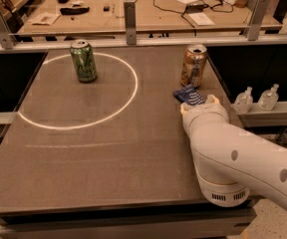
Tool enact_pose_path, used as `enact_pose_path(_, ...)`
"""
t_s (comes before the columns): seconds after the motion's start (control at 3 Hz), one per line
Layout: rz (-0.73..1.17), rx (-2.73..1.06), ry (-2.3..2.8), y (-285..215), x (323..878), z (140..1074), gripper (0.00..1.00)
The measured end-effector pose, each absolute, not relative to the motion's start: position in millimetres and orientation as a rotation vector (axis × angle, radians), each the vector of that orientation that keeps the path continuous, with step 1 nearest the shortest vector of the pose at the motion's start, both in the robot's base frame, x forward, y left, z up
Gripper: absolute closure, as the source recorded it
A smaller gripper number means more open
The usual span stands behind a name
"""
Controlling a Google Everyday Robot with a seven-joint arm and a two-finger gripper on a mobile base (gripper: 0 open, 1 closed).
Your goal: Move rxbar blueberry near orange can
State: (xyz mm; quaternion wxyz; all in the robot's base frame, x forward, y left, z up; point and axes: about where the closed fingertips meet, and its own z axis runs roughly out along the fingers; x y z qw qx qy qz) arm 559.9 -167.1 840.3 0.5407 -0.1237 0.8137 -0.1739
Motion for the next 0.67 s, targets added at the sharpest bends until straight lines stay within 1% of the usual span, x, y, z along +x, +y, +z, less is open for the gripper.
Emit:
enact_pose_path(0.33,-0.384,-0.299,1.921,-174.0,555.7,852.1,0.0)
enact_pose_path(0.67,-0.313,-0.314,1.901,-177.2,553.4,863.7,0.0)
